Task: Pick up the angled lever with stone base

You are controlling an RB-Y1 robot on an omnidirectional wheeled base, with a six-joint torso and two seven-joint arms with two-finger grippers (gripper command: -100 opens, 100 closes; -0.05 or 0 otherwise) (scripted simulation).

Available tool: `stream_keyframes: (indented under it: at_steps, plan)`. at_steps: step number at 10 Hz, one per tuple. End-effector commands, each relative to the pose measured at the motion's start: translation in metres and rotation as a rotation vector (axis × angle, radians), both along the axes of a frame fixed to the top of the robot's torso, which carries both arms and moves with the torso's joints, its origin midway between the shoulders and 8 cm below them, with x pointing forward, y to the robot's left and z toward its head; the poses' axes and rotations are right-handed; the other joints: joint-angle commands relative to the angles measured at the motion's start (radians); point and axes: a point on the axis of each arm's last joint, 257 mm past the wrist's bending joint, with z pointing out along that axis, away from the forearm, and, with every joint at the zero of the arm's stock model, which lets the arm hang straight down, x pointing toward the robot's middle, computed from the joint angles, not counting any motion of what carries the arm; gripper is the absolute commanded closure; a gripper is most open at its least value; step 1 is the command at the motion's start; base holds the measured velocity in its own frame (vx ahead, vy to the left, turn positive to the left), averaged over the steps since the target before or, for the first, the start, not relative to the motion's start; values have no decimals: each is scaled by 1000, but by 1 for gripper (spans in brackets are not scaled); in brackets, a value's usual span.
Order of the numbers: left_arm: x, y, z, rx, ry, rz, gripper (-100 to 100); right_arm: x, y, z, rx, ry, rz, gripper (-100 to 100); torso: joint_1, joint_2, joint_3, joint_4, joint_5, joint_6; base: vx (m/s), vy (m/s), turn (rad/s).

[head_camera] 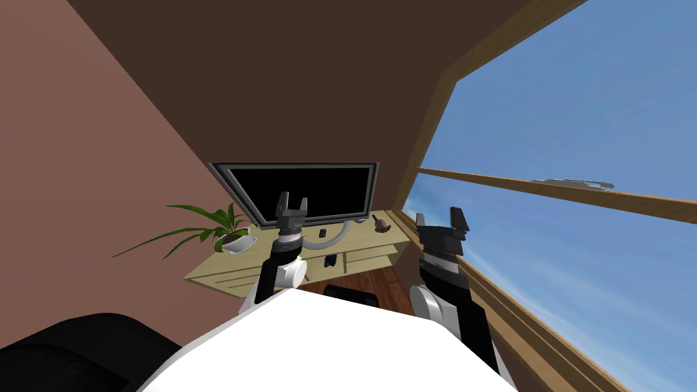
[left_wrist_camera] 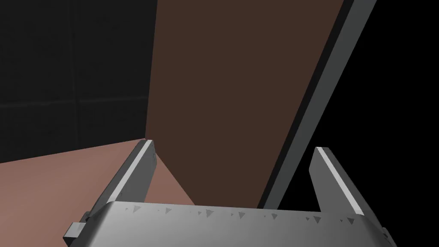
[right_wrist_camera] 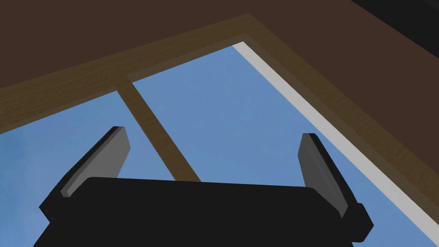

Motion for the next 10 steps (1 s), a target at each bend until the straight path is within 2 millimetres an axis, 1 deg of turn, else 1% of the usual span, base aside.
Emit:
stream_keyframes:
  at_steps: [1, 3, 6, 7, 9, 10]
  plan:
    - [10, 1, -13, 21, 47, -18, -100, 0, 0, 0, 0, 0, 0, 0, 0, 0, 0, 0, 0, 0, 1, -1, 19]
    - [24, 7, -32, 27, 113, -31, -100, 0, 0, 0, 0, 0, 0, 0, 0, 0, 0, 0, 0, 0, 3, -2, 21]
    - [50, 28, -74, 1, 251, -39, -100, 0, 0, 0, 0, 0, 0, 0, 0, -1, 0, 0, 0, 0, 5, -7, 26]
    - [50, 28, -74, 1, 251, -39, -100, 0, 0, 0, 0, 0, 0, 0, 0, -1, 0, 0, 0, 0, 4, -6, 8]
    - [66, 48, -108, -40, 354, -35, -100, 0, 0, 0, 0, 0, 0, 0, 0, 0, 0, 0, 0, 0, 5, -7, 30]
    - [67, 49, -110, -41, 362, -35, -100, 0, 0, 0, 0, 0, 0, 0, 0, -1, 0, 0, 0, 0, 6, -8, 14]
